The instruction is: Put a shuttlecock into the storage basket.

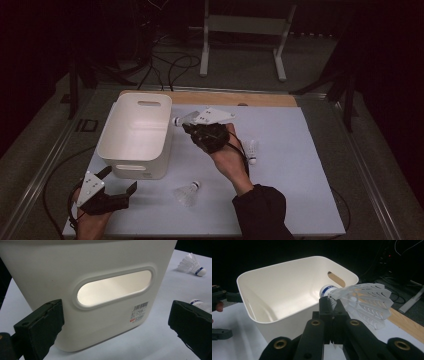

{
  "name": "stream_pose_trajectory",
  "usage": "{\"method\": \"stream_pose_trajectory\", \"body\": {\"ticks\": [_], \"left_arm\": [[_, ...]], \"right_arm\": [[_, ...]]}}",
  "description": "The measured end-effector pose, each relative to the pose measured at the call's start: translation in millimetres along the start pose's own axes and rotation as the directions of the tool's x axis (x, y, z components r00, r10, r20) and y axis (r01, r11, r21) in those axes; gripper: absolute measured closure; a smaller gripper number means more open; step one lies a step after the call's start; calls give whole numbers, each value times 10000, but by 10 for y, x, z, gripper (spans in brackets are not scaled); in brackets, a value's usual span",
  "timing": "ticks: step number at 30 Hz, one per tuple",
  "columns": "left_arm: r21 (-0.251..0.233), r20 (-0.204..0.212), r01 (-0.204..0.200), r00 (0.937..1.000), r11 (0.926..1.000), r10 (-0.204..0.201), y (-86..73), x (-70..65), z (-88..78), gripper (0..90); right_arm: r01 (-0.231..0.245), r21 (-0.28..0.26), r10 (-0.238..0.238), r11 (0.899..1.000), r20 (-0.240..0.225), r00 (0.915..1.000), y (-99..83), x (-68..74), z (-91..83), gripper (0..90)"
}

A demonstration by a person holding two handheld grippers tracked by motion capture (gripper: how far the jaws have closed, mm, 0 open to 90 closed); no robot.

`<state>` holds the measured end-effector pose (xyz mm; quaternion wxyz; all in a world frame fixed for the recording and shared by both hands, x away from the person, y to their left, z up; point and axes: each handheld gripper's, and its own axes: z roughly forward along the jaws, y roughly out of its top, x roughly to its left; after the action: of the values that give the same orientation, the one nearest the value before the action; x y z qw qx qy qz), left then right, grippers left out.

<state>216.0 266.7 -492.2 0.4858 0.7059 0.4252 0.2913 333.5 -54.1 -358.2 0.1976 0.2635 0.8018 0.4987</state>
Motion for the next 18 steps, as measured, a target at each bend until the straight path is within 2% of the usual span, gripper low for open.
{"method": "stream_pose_trajectory", "body": {"ticks": [18], "left_arm": [[6,26,-1,10000,10000,1,0,0,1,11]], "right_arm": [[94,9,-94,10000,-98,9999,36,44,58,891]]}}
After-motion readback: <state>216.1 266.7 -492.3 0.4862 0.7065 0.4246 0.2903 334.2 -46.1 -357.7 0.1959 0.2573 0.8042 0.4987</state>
